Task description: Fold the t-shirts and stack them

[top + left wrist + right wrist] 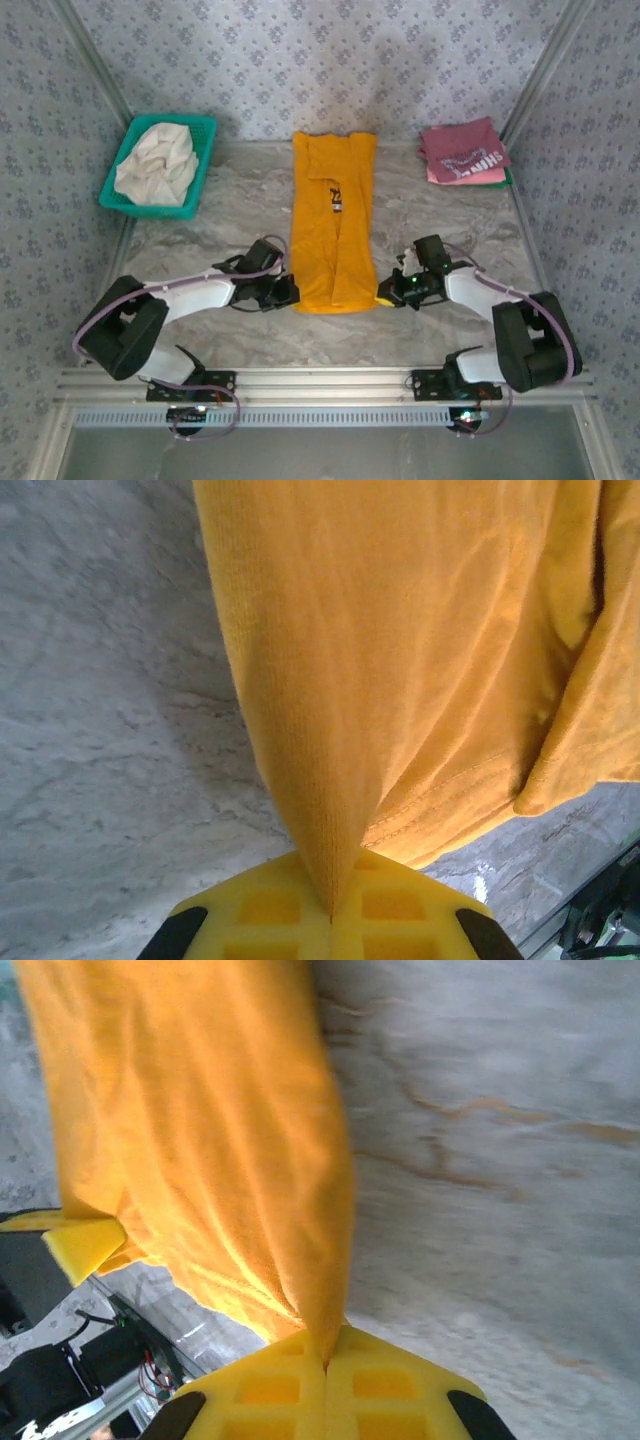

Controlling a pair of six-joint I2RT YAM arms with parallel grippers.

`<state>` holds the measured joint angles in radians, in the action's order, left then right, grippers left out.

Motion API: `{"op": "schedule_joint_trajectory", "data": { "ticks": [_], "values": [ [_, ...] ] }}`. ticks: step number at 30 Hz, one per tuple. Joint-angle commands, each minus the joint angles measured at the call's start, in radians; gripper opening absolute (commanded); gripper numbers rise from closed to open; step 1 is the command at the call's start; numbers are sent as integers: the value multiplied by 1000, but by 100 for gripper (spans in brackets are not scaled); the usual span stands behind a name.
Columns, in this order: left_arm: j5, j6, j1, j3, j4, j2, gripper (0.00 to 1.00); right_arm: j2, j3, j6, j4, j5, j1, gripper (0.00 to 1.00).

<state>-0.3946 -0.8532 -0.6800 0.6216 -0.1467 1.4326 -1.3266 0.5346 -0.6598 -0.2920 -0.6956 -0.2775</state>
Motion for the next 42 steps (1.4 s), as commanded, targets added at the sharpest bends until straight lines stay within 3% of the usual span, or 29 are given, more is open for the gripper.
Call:
{"op": "schedule_joint_trajectory", "data": {
  "ticks": [1,9,17,19,21,22,26,33,36,42],
  "values": [
    [13,28,8,-7,-28,-14,0,28,41,-20,-26,22,-33,0],
    [6,-12,5,-66,80,6,0,-113,26,-61,76,48,-140,0],
    [-3,-9,3,-91,114,-15,0,-119,57,-86,85,62,-151,0],
    [-2,-3,2,-92,114,-12,0,-126,56,-90,78,80,-150,16],
    [-5,-3,3,-94,120,-12,0,-132,52,-95,78,89,-151,25],
    [-8,-4,3,-97,124,-12,0,-135,50,-96,76,94,-150,35],
    [-19,4,2,-90,118,-2,0,-130,33,-114,88,103,-152,44],
    [-34,5,2,-73,111,10,0,-55,-4,-185,136,84,-151,46],
    [-33,11,3,-72,107,13,0,-34,-13,-195,135,88,-153,55],
    [-37,5,2,-83,128,17,0,-105,-33,-193,186,109,-193,46]
  ]
}}
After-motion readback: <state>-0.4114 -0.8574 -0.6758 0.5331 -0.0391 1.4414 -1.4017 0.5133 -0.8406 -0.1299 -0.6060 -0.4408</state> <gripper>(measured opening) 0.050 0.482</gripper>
